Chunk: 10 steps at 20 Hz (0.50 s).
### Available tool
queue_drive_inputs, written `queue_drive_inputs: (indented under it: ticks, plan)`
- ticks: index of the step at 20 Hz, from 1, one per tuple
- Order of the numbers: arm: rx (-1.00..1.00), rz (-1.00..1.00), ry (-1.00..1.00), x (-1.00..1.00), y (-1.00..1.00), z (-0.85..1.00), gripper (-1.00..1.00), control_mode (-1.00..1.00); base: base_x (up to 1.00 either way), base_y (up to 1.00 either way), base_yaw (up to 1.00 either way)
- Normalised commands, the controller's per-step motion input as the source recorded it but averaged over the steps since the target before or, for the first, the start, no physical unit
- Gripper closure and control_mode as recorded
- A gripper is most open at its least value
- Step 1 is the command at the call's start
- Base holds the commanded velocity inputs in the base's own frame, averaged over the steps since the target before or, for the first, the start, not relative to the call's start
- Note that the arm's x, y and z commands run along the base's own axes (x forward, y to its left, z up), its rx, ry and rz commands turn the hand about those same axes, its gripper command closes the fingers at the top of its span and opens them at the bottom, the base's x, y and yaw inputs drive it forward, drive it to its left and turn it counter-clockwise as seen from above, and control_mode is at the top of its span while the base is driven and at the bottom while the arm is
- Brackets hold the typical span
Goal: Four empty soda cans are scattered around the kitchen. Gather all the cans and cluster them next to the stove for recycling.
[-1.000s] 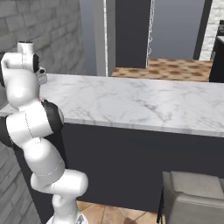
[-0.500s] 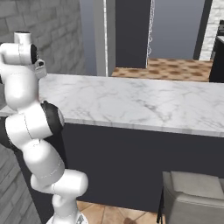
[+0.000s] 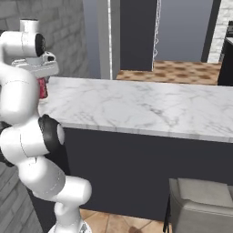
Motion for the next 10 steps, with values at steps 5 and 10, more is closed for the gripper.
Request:
queue_drive_inputs:
  ticks: [5,10]
  plan:
    - [0.00,-0.35,0.00,-0.50,-0.93,0.05,1.00,-1.00,0.00,0.00,0.00]
    - [-0.04,-0.36,-0.01,-0.44,-0.77,0.00,1.00,-1.00,0.00,0.00,0.00]
